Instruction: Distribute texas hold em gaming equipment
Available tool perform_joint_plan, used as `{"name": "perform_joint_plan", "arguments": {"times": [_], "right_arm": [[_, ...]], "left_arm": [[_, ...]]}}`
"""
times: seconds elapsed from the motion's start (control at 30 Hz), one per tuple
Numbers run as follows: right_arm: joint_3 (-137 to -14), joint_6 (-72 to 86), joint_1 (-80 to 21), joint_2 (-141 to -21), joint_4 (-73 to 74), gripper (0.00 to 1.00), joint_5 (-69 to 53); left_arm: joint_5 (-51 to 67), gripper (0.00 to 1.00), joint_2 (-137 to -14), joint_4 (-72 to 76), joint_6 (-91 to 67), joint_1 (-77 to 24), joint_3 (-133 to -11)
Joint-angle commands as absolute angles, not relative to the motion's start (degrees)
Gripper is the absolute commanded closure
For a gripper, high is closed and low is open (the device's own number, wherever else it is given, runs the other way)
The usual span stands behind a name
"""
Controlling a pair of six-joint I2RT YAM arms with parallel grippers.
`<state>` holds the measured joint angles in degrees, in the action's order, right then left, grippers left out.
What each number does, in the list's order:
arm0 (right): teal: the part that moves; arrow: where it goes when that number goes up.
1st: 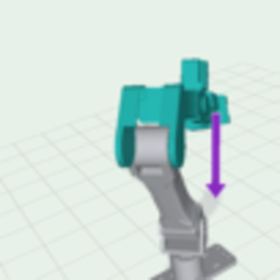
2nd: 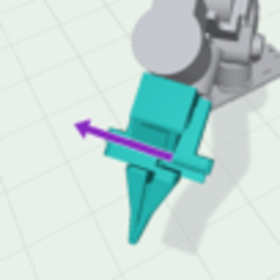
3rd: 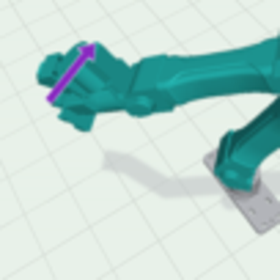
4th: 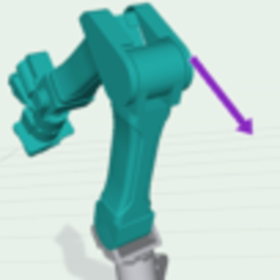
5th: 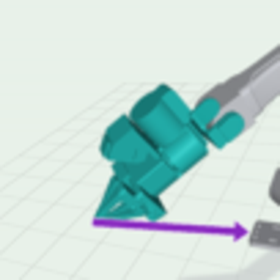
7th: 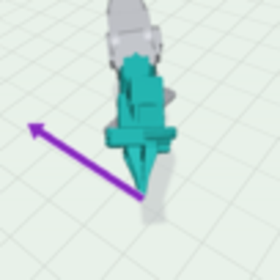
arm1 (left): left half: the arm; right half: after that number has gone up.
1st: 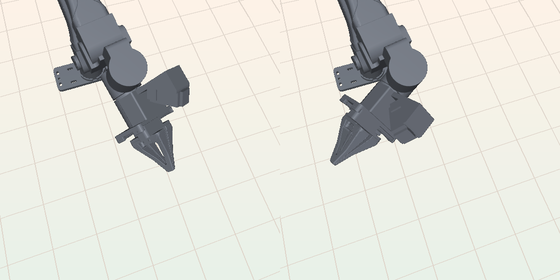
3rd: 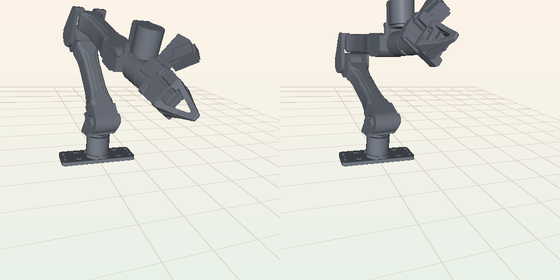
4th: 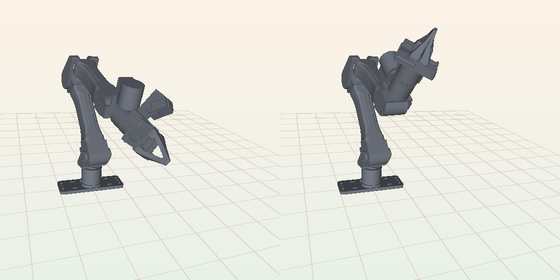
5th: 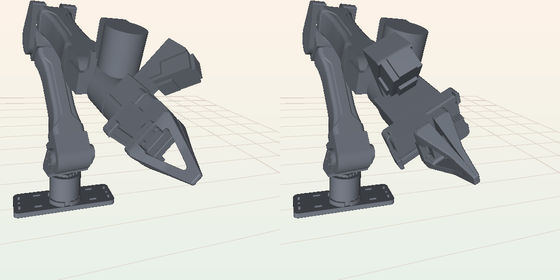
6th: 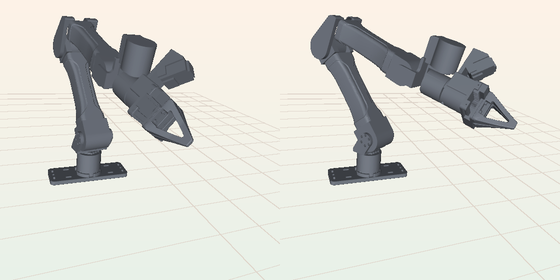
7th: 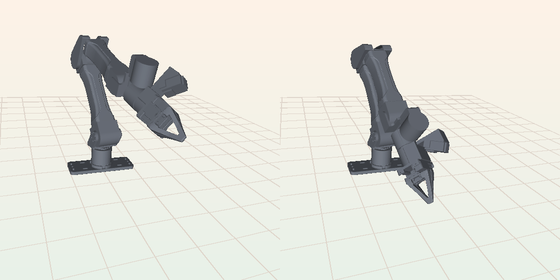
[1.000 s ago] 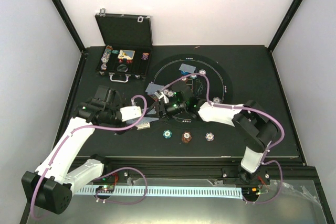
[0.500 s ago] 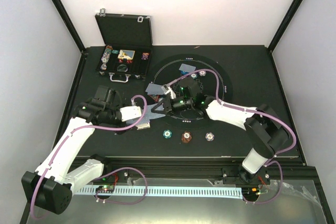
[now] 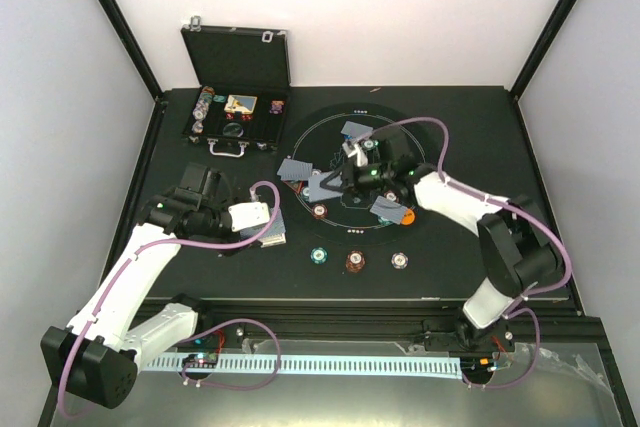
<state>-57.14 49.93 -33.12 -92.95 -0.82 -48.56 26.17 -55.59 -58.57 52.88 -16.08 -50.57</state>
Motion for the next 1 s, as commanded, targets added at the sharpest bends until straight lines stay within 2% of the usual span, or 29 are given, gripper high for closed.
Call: {"name": "perform_joint_plan", "arguments": {"times": [0.0,0.27,0.47,0.63,0.73,0.9,0.97], "right_arm": [[-65.1,44.1,-26.2,-98.1,5.6,0.99,-48.8],[-88.9,38.5,-15.2,-118.9,18.6,0.99,-43.7],[-108.8,37.5,-11.9,-134.1,27.6,0.98,-39.9],[-119.6,38.5,-11.1,-141.5,31.0,0.95,-39.4],[-123.8,39.7,-11.1,-144.2,31.7,0.89,-39.7],[-126.4,39.4,-11.1,-145.6,33.9,0.67,-38.7],[-125.9,38.0,-11.1,-144.5,35.3,0.61,-36.8]], "left_arm": [[27.5,0.99,-55.2,-58.2,53.3,-15.9,-51.6],[27.7,0.98,-55.4,-58.1,52.9,-15.9,-51.1],[27.7,0.98,-55.6,-58.4,52.6,-15.9,-51.9],[27.2,0.99,-55.0,-59.0,52.6,-15.9,-51.5],[26.9,0.98,-54.6,-59.1,52.6,-15.9,-51.2],[27.1,0.98,-54.4,-59.1,52.4,-15.9,-51.1],[27.1,0.99,-54.4,-59.2,52.4,-15.9,-51.1]]}}
